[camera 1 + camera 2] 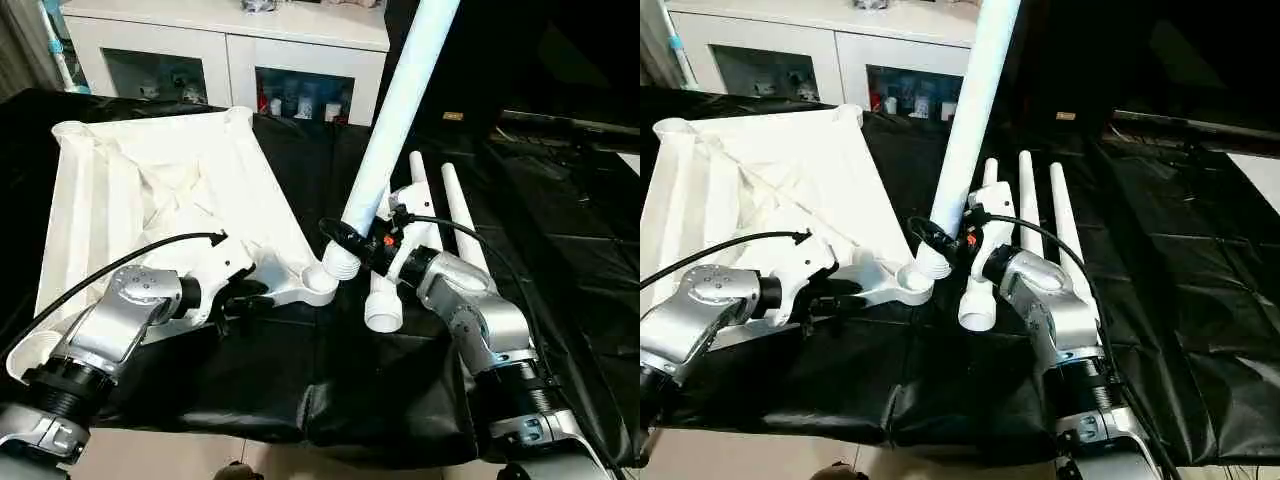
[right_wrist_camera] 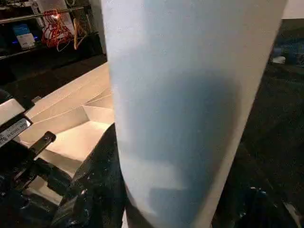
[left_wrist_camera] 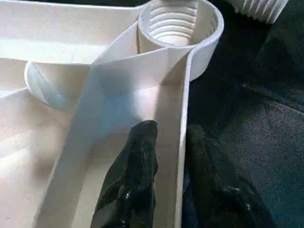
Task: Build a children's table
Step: Rotate table base
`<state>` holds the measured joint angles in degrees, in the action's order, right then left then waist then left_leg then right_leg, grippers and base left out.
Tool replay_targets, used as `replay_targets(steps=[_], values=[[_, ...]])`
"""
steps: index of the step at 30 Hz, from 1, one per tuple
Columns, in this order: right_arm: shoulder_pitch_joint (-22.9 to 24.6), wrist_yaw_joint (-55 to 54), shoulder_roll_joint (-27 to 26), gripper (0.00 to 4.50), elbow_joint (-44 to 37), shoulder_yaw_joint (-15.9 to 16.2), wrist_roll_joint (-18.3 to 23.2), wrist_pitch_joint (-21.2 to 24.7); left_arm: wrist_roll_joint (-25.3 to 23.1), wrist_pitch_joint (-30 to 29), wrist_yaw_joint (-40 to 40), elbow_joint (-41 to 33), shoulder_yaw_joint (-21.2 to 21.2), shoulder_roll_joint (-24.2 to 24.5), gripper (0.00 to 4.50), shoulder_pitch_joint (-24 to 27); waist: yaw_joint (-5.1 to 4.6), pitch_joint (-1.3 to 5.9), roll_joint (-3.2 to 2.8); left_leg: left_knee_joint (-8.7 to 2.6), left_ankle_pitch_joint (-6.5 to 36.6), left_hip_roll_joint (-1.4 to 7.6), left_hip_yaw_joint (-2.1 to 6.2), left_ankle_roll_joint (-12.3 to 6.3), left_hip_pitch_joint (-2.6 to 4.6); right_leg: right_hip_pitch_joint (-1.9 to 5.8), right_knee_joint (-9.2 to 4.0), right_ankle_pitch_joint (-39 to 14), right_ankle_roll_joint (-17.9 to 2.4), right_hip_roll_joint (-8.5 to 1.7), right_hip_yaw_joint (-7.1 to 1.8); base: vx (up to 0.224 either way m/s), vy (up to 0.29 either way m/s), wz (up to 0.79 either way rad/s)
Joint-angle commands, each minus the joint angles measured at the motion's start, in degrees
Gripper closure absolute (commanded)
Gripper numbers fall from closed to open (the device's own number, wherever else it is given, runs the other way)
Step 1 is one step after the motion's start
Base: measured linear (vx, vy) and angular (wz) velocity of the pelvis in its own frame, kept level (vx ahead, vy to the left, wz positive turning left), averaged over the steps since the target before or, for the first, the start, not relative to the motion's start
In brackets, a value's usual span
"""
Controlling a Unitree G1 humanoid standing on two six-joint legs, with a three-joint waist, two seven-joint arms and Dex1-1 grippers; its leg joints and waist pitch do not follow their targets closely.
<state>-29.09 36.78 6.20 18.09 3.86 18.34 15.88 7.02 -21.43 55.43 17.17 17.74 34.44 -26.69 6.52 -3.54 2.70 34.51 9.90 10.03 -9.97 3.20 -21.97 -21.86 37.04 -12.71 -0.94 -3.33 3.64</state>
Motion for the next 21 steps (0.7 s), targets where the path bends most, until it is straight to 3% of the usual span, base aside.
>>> replay_targets(steps=[1, 10, 14, 15, 18, 19, 21], values=[[-0.2, 0.3, 0.4, 2.64, -1.7, -0.1, -0.2, 0.5, -0.9, -1.6, 1.3, 0.5, 2.0, -0.2, 3.66, 0.9, 0.00, 3.93, -1.58, -4.86, 12.7, 3.53, 1.44, 3.38, 1.66, 1.98, -4.28, -5.3, -11.4, -5.65, -3.38, 0.000, 0.000, 0.00], [-0.8, 1.2, 0.5, 2.64, -0.7, 0.7, -0.3, 1.5, -1.8, -2.9, 2.2, -0.7, 2.6, 0.1, 4.44, 1.8, -0.04, 3.89, -1.53, -4.91, 13.1, 3.61, 1.45, 3.10, 1.72, 1.91, -4.37, -6.5, -11.5, -5.67, -3.37, 0.000, 0.000, 0.00], [-0.9, 3.3, 1.0, 2.64, 0.4, 3.7, -1.7, 3.4, -1.2, -2.5, 3.5, -3.2, 2.9, -0.2, 4.50, 3.3, -0.21, 3.97, -1.52, -4.89, 11.8, 3.61, 1.45, 2.88, 1.56, 2.03, -4.16, -4.1, -11.9, -5.53, -3.28, 0.000, 0.000, 0.00], [-0.9, 3.4, 0.9, 2.64, 0.6, 4.3, -1.9, 3.8, -0.8, -2.6, 4.4, -5.4, 3.4, 0.1, 4.50, 4.4, -0.21, 3.93, -1.27, -4.80, 11.5, 3.57, 1.36, 2.52, 1.56, 2.02, -4.16, -3.9, -12.0, -5.61, -3.33, 0.000, 0.000, 0.00], [-0.9, 3.7, 0.6, 2.64, 0.4, 4.4, -1.3, 5.2, -1.2, -2.4, 4.8, -8.4, 4.4, 0.6, 4.50, 5.8, -0.19, 3.85, -1.32, -4.84, 11.1, 3.63, 1.30, 2.01, 1.53, 2.02, -4.25, -4.6, -11.9, -5.63, -3.43, 0.000, 0.000, 0.00], [-1.0, 4.0, 0.7, 2.64, 0.3, 4.6, -1.2, 5.7, -1.2, -2.5, 4.6, -9.5, 4.4, 0.5, 4.50, 6.3, -0.10, 3.80, -1.05, -4.78, 11.4, 3.60, 1.14, 1.91, 1.73, 1.82, -4.46, -5.4, -11.6, -5.53, -3.45, 0.000, 0.000, 0.00], [-1.1, 4.3, 0.8, 2.64, 0.3, 4.8, -1.4, 5.8, -1.1, -2.8, 4.2, -10.4, 4.0, 0.1, 4.50, 6.7, 0.06, 3.77, -1.25, -4.87, 11.7, 3.63, 1.23, 2.02, 1.64, 1.86, -4.42, -6.5, -11.3, -5.57, -3.44, 0.000, 0.000, 0.00]])
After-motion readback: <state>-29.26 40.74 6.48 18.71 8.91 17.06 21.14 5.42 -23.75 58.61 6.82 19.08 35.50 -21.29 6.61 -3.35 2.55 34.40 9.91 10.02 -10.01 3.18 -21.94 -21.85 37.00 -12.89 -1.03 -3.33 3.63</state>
